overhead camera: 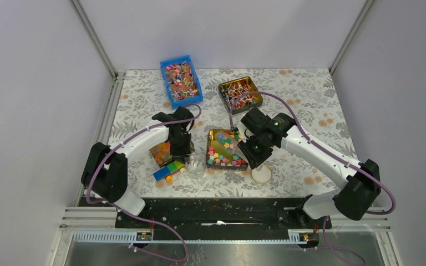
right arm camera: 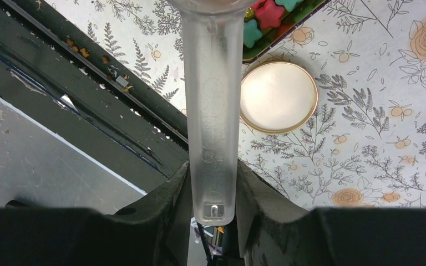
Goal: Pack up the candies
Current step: Move the packing bottle to the center of the board, then place the fake candies in the packing bottle.
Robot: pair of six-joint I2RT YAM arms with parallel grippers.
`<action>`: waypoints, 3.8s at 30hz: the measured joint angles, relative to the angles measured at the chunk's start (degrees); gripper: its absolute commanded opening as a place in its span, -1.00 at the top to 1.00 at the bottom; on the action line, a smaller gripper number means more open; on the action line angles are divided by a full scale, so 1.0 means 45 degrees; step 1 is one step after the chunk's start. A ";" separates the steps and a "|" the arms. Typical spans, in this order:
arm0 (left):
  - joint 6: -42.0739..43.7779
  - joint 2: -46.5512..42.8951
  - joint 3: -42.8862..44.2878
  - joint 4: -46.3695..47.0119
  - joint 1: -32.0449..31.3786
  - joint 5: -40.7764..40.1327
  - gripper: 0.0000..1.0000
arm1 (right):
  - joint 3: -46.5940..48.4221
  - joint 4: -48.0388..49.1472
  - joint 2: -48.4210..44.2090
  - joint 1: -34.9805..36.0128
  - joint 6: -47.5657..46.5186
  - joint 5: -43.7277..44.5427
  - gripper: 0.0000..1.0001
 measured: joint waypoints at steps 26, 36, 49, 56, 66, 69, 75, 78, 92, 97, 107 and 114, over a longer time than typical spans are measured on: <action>0.0185 -0.5586 -0.1462 0.2341 0.0539 0.0121 -0.34 | 0.1695 -0.1253 0.0699 0.0223 -0.0505 -0.0209 1.00; -0.0005 -0.8893 -0.2837 0.2871 0.0933 -0.0311 -0.72 | 0.2040 -0.1637 0.1117 0.1341 -0.0525 -0.0379 1.00; -0.1103 -1.0749 -0.4031 0.3959 0.1001 -0.1073 -0.98 | 0.2618 -0.2006 0.1719 0.2268 -0.0379 -0.2001 1.00; -0.1200 -1.0423 -0.4031 0.3959 0.1001 -0.1132 -0.98 | 0.3055 -0.2569 0.2263 0.2336 -0.0398 -0.2599 1.00; -0.1200 -1.0268 -0.4031 0.3954 0.1025 -0.1418 -0.98 | 0.3410 -0.3230 0.3230 0.2346 -0.0447 -0.3167 1.00; -0.1200 -1.0210 -0.4031 0.3949 0.1025 -0.1423 -0.98 | 0.3716 -0.3308 0.3614 0.2346 -0.0447 -0.3245 1.00; -0.1205 -1.0195 -0.4031 0.3925 0.1025 -0.1423 -0.98 | 0.4197 -0.3667 0.4192 0.2346 -0.0437 -0.3245 1.00; -0.1243 -1.0205 -0.4031 0.3920 0.1025 -0.1433 -0.98 | 0.4478 -0.3842 0.4532 0.2346 -0.0427 -0.3240 1.00; -0.1341 -1.0307 -0.4109 0.3808 0.1025 -0.1443 -0.98 | 0.5430 -0.4469 0.5610 0.2346 -0.0238 -0.3264 1.00; -0.1360 -1.0312 -0.4148 0.3701 0.1025 -0.1438 -0.98 | 0.5663 -0.4755 0.5901 0.2346 -0.0185 -0.3521 1.00; -0.1384 -1.0307 -0.4148 0.3687 0.1025 -0.1438 -0.98 | 0.6042 -0.4959 0.6261 0.2346 0.0005 -0.3915 1.00; -0.1379 -1.0307 -0.4148 0.3677 0.1025 -0.1438 -0.98 | 0.6154 -0.5105 0.6358 0.2346 0.0369 -0.4255 1.00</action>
